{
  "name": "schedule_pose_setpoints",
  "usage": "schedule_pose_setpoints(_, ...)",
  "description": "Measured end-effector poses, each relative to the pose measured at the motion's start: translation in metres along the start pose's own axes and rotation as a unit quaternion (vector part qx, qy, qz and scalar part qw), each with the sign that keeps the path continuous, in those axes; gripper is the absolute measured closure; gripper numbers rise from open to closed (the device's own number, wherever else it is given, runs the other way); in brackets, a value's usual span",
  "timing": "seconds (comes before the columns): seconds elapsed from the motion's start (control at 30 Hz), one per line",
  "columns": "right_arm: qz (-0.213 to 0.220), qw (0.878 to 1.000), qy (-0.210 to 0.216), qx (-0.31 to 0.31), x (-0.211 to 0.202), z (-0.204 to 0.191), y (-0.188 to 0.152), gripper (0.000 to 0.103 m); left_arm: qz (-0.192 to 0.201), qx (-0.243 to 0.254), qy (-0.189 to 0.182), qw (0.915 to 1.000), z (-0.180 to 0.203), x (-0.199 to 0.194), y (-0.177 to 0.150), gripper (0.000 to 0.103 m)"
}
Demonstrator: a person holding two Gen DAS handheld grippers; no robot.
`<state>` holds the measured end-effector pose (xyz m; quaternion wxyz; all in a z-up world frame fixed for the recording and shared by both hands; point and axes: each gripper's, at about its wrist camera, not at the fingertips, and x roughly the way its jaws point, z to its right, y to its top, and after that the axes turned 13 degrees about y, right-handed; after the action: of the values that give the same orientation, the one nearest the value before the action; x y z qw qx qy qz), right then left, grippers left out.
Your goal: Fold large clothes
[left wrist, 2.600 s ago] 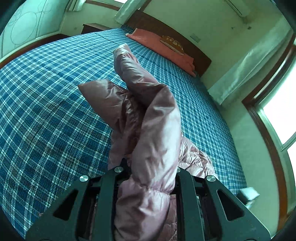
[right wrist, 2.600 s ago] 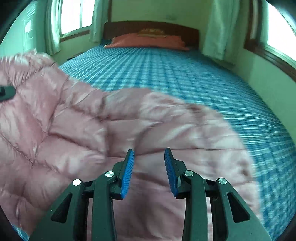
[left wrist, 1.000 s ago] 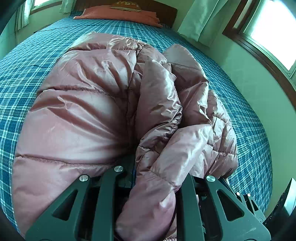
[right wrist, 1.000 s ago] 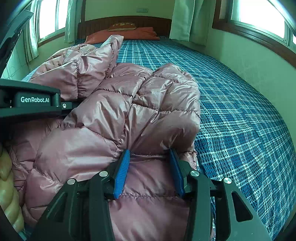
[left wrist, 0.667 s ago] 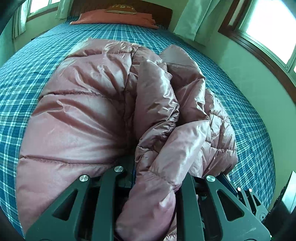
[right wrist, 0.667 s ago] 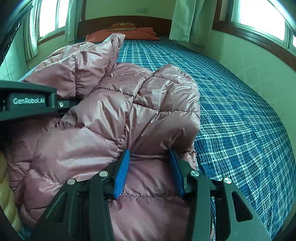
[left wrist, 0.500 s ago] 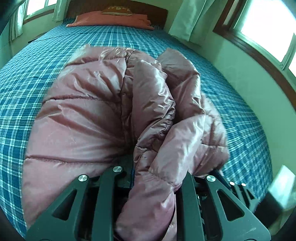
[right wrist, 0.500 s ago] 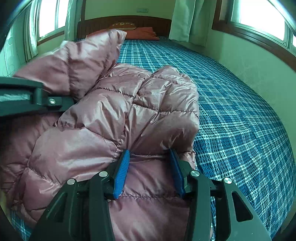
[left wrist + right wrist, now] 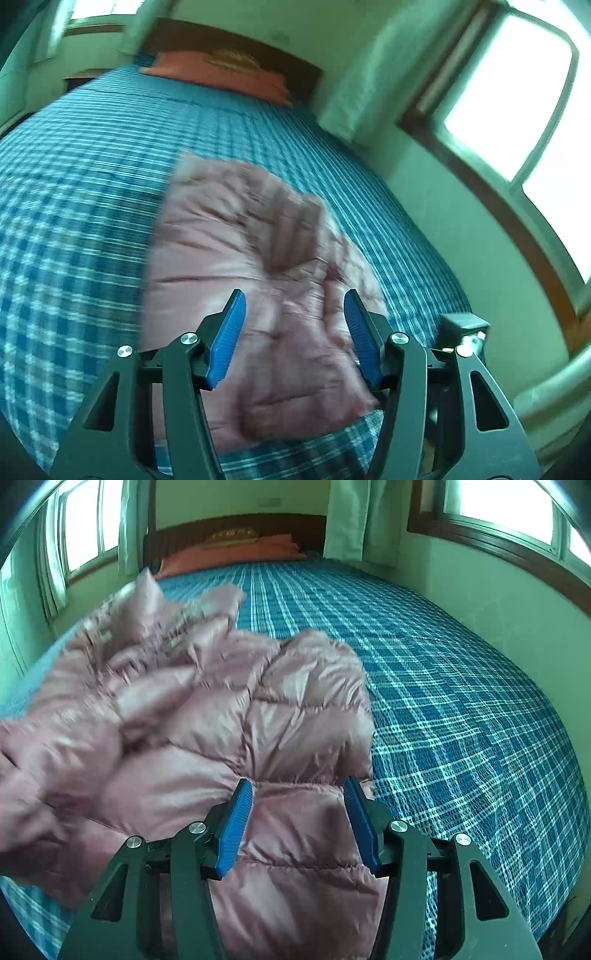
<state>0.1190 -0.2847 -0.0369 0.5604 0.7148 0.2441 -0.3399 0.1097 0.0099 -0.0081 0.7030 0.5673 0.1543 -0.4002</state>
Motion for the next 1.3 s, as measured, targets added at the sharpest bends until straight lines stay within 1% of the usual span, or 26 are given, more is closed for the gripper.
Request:
schedule_pose_setpoints(0.07, 0.011, 1.0, 0.016, 0.013, -0.011, -0.002, 0.006, 0.051, 0.009, -0.036, 0.019, 0.9991, -0.027, -0.002, 0.0, 0.045)
schedule_pose_setpoints(0.1, 0.018, 0.999, 0.029, 0.021, -0.017, -0.004, 0.012, 0.051, 0.003, -0.07, 0.032, 0.997, -0.049, 0.003, 0.0, 0.045)
schedule_pose_setpoints(0.13, 0.022, 0.999, 0.04, 0.025, -0.02, -0.007, 0.015, 0.051, -0.001, -0.095, 0.037, 0.9948, -0.062, 0.007, -0.001, 0.045)
schedule_pose_setpoints(0.17, 0.026, 0.998, 0.05, 0.028, -0.022, -0.01, 0.02, 0.049, -0.007, -0.126, 0.041, 0.9911, -0.078, 0.013, -0.004, 0.045)
schedule_pose_setpoints(0.23, 0.033, 0.996, 0.072, 0.039, -0.024, -0.017, 0.03, 0.042, -0.017, -0.164, 0.046, 0.9852, -0.1, 0.023, -0.008, 0.045)
schedule_pose_setpoints(0.27, 0.036, 0.994, 0.088, 0.048, -0.023, -0.02, 0.036, 0.04, -0.022, -0.181, 0.045, 0.9822, -0.108, 0.028, -0.011, 0.045)
schedule_pose_setpoints(0.37, 0.036, 0.988, 0.132, 0.078, -0.017, -0.028, 0.049, 0.038, -0.037, -0.239, 0.036, 0.9697, -0.132, 0.045, -0.021, 0.045)
schedule_pose_setpoints(0.43, 0.031, 0.982, 0.157, 0.096, -0.006, -0.032, 0.057, 0.033, -0.05, -0.264, 0.027, 0.9629, -0.137, 0.054, -0.028, 0.045)
schedule_pose_setpoints(0.5, 0.02, 0.979, 0.17, 0.107, 0.008, -0.035, 0.065, 0.031, -0.064, -0.287, 0.014, 0.9556, -0.142, 0.064, -0.035, 0.045)
schedule_pose_setpoints(0.57, 0.002, 0.976, 0.183, 0.116, 0.028, -0.038, 0.072, 0.031, -0.074, -0.295, 0.006, 0.9526, -0.141, 0.072, -0.041, 0.045)
schedule_pose_setpoints(0.63, -0.018, 0.973, 0.194, 0.125, 0.048, -0.038, 0.077, 0.031, -0.071, -0.294, 0.008, 0.9533, -0.139, 0.075, -0.044, 0.043)
schedule_pose_setpoints(0.67, -0.026, 0.97, 0.201, 0.131, 0.056, -0.038, 0.078, 0.039, -0.067, -0.292, 0.009, 0.9541, -0.138, 0.075, -0.044, 0.043)
schedule_pose_setpoints(0.7, -0.032, 0.967, 0.211, 0.139, 0.065, -0.038, 0.078, 0.071, -0.065, -0.29, 0.01, 0.9547, -0.136, 0.073, -0.044, 0.043)
schedule_pose_setpoints(0.77, -0.04, 0.959, 0.24, 0.148, 0.068, -0.035, 0.079, 0.084, -0.062, -0.282, 0.012, 0.9573, -0.132, 0.071, -0.041, 0.043)
schedule_pose_setpoints(0.8, -0.03, 0.958, 0.245, 0.146, 0.063, -0.034, 0.082, 0.088, -0.057, -0.274, 0.012, 0.9598, -0.129, 0.069, -0.038, 0.043)
schedule_pose_setpoints(0.9, 0.002, 0.962, 0.239, 0.128, 0.04, -0.031, 0.087, 0.089, -0.048, -0.262, 0.007, 0.9638, -0.123, 0.064, -0.033, 0.041)
schedule_pose_setpoints(0.97, 0.022, 0.964, 0.233, 0.126, 0.024, -0.018, 0.09, 0.089, -0.048, -0.261, -0.002, 0.9641, -0.115, 0.064, -0.031, 0.039)
schedule_pose_setpoints(1.03, 0.034, 0.966, 0.219, 0.13, 0.014, 0.001, 0.089, 0.089, -0.049, -0.26, -0.01, 0.9644, -0.105, 0.066, -0.031, 0.039)
schedule_pose_setpoints(1.13, 0.035, 0.968, 0.195, 0.151, 0.013, 0.033, 0.076, 0.089, -0.06, -0.254, -0.021, 0.965, -0.087, 0.077, -0.034, 0.037)
schedule_pose_setpoints(1.2, 0.025, 0.967, 0.181, 0.177, 0.023, 0.061, 0.062, 0.089, -0.072, -0.252, -0.027, 0.9648, -0.077, 0.086, -0.036, 0.037)
schedule_pose_setpoints(1.3, 0.011, 0.965, 0.17, 0.2, 0.039, 0.089, 0.043, 0.087, -0.088, -0.237, -0.033, 0.9669, -0.062, 0.097, -0.043, 0.035)
